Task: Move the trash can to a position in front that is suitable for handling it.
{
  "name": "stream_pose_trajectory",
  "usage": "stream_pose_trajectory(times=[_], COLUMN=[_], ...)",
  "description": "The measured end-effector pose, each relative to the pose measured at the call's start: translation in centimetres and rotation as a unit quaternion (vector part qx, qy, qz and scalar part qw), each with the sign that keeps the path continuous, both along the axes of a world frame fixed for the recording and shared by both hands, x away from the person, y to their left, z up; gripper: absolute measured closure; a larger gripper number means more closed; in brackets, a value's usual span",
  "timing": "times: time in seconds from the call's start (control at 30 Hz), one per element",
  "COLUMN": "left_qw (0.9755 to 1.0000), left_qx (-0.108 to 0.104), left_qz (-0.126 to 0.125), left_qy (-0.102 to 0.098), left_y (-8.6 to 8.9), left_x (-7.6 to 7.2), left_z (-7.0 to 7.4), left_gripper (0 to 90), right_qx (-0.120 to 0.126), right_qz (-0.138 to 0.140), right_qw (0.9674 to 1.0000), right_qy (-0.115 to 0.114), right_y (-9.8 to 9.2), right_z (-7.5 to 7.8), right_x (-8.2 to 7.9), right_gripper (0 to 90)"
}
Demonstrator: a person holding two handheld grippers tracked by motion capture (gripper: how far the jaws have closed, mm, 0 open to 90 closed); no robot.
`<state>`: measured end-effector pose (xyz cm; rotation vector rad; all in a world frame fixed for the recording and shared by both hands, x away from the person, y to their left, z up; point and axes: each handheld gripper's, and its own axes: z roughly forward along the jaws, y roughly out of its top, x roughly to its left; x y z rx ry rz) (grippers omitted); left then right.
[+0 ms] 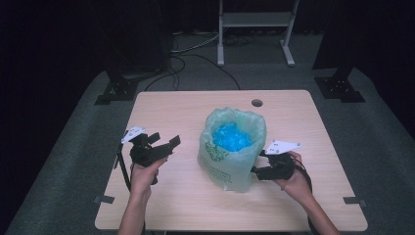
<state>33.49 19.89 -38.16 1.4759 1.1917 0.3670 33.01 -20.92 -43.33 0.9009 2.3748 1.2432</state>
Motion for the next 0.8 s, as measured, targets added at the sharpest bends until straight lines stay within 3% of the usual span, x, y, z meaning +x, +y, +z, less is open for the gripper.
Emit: stream_pose_trajectory(times=[0.57, 0.8], left_qw=[0.9997, 0.9997], left_qx=[-0.014, -0.016], left_qz=[-0.019, -0.018], left_qy=[-0.011, -0.003], left_y=[-0.1, 0.2], left_x=[-0.3, -0.1], left_z=[0.9, 0.6], left_gripper=[4.2, 4.3], right_qx=[0.000, 0.002], right_qz=[0.006, 0.011], right_qw=[0.9998, 0.9997], right_qy=[-0.021, -0.021], right_y=[5.7, 7.8], right_z=[0.6, 0.5], right_x=[2.7, 3.5], right_gripper=[27.6, 27.6])
